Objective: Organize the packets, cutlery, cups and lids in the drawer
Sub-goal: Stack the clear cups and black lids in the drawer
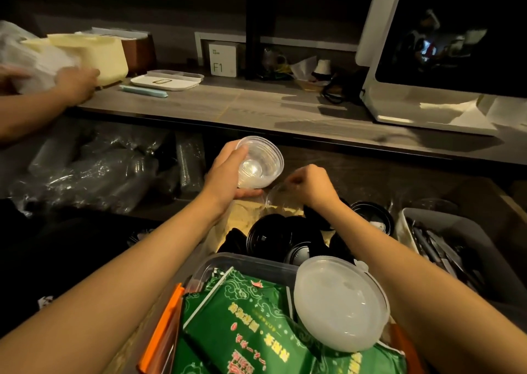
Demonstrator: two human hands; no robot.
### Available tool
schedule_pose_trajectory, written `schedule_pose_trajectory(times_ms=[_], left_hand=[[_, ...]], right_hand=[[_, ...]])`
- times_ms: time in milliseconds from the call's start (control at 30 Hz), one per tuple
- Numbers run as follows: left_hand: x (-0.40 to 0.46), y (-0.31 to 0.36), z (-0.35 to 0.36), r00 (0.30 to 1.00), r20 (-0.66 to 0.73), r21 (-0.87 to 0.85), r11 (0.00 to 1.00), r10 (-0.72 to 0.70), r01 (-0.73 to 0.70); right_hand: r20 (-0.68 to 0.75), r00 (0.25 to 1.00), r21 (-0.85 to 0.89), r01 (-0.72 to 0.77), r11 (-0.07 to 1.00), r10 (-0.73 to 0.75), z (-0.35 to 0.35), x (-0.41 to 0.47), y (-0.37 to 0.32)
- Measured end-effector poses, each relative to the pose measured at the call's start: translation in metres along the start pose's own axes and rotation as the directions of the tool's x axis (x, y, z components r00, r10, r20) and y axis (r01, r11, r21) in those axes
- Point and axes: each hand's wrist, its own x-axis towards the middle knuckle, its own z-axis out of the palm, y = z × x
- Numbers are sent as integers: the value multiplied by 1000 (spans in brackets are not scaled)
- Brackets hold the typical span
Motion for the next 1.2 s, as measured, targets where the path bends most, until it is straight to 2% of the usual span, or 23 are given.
schedule_pose_trajectory(times_ms=[100,200,300,367,400,433,500,567,733,867,933,967,1067,1100,1133,1200], left_hand=[[1,-4,2,1000,7,127,992,-15,14],[1,-7,2,1000,1,192,981,-7,7],[0,-8,1,1000,3,230,973,-9,8],[0,-8,1,1000,8,253,967,-9,6],[1,-8,1,1000,11,255,967,-10,7],[2,-9,1,1000,13,254,967,-14,10],[3,-9,1,999,20,247,969,-29,24],[3,-8,1,998,36,242,969,-56,46],[0,-5,0,991,93,165,983,-95,79],[-4,-3,-1,990,123,188,982,-62,38],[-3,-2,-1,996,78,192,981,-29,14],[-2,-1,-1,999,50,175,985,-13,4],[-2,3,-1,998,-34,26,999,49,-48],[-2,4,-2,995,-63,-31,997,71,-73],[-2,5,-3,991,-92,-71,992,96,-103],[-3,5,-6,975,-160,-98,981,153,-170]], right_hand=[[-232,965,237,-62,969,119,-17,-8,-6],[-435,864,427,-49,903,252,-27,-13,-9],[-488,777,676,48,735,398,-35,-14,-9],[-408,810,818,120,562,421,-40,-15,-10],[-354,857,857,135,498,376,-41,-17,-13],[-308,900,867,133,481,307,-40,-20,-16],[-251,951,831,117,544,178,-34,-23,-20],[-232,966,783,116,611,114,-27,-24,-25],[-220,974,748,126,651,63,-21,-24,-38],[-220,975,744,149,651,28,-19,-23,-44],[-161,985,784,93,613,57,-20,-22,-47],[-110,991,829,45,558,83,-20,-22,-48],[80,983,955,-122,270,164,-23,-19,-51],[128,970,957,-175,231,207,-24,-17,-50],[166,956,942,-226,246,242,-23,-15,-48],[237,940,866,-319,385,244,-18,-12,-45]])
